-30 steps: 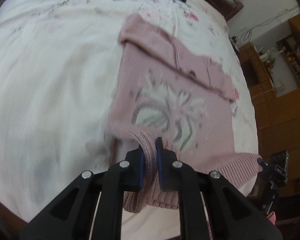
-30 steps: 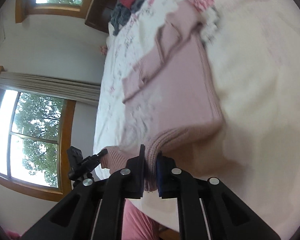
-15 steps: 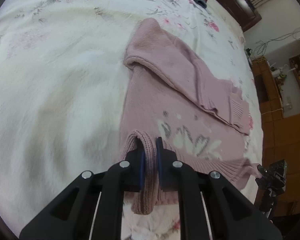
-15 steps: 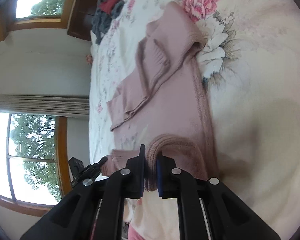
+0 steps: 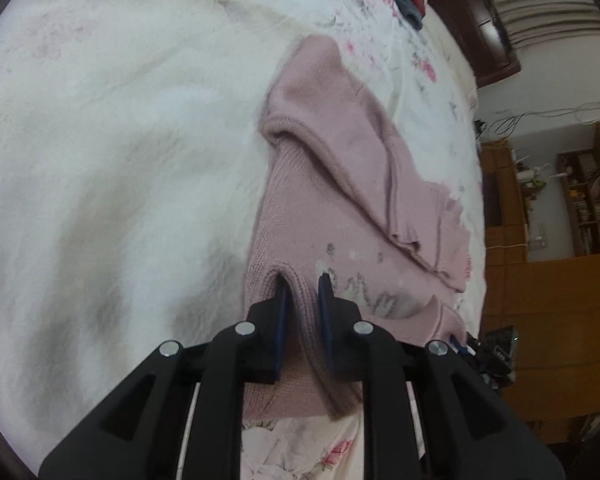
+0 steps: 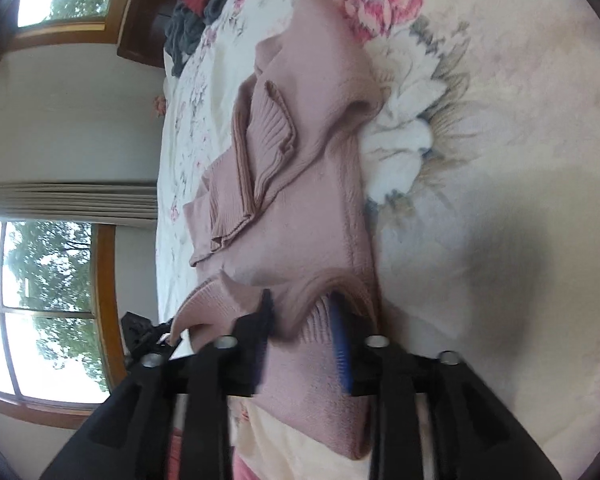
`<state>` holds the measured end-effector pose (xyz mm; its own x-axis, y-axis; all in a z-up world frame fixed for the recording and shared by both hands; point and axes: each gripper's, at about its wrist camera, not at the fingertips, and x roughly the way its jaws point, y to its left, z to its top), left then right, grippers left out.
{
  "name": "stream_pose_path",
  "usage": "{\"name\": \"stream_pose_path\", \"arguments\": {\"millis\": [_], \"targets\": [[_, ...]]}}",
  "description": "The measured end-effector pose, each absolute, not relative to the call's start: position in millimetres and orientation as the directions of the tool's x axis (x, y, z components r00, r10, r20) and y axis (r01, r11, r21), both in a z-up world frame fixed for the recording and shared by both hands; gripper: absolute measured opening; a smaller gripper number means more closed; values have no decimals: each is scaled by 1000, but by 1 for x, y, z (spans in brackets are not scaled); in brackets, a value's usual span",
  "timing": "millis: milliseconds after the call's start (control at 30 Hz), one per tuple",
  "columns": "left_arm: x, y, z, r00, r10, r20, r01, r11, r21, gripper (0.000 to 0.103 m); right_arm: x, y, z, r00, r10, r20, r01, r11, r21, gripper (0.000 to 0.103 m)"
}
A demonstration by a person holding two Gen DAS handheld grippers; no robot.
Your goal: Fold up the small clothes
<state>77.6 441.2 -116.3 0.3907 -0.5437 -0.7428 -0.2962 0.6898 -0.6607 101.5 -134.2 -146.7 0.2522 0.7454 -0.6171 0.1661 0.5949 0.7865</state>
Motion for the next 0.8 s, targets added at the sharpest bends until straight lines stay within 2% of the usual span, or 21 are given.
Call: {"name": "stream_pose_path", "arguments": {"millis": [67,167,333,400,533,800], "targets": [[73,447,-107,420,-485,-767,-302,723,-622,19,99,-143,-141,271,739,-617,157,598,786,49],[72,449,-95,437,-414,-799,-273,785,-556,19,96,-152,-130,284,711,-644,127,638,760,49],[84,415,-76,429,-281,-859,-107,928,-357,34,100,-125,-103,266,607,-749,-30,782,623,51],[91,398,-75,420,-253,-872,-39,954,-296,38,104,-106,-96,254,575,-778,-98,815,571,57],[107,367,-80,411,-171,-896,74,985,-154,46,112,-83,-93,239,526,-816,-174,850,497,59],[130,336,-104,350,-133,-927,195,979,-67,47,119,-72,-108,218,482,-849,-190,874,448,59]]}}
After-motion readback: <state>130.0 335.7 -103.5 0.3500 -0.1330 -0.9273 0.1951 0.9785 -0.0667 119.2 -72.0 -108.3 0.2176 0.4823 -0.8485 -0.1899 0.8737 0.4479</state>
